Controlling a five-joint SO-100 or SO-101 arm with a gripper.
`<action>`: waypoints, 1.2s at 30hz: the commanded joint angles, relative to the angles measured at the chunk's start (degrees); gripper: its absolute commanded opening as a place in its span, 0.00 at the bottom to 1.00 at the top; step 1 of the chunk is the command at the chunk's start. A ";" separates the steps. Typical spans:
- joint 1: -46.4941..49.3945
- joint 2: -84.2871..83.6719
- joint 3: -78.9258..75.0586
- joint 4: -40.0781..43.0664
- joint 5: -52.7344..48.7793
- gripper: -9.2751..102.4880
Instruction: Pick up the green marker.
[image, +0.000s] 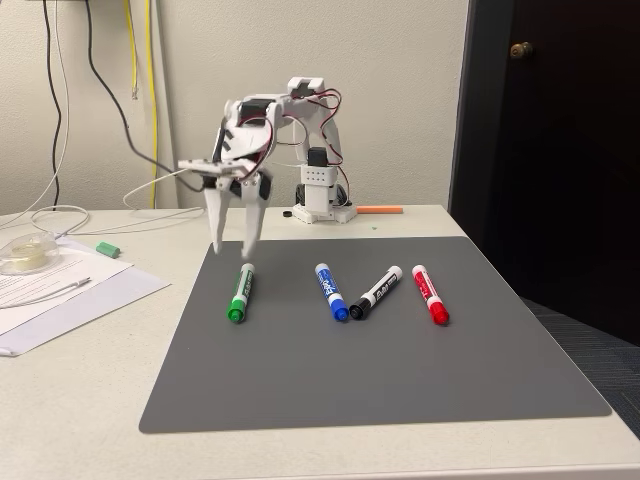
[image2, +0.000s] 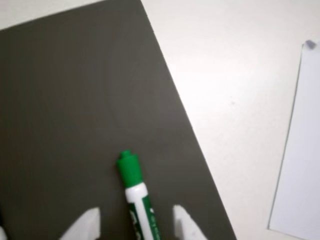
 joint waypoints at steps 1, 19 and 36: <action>-0.26 -1.05 -2.20 2.46 -3.34 0.31; 0.53 -8.88 -2.20 -0.53 -10.90 0.41; 4.22 -10.28 -2.20 -0.35 -16.44 0.42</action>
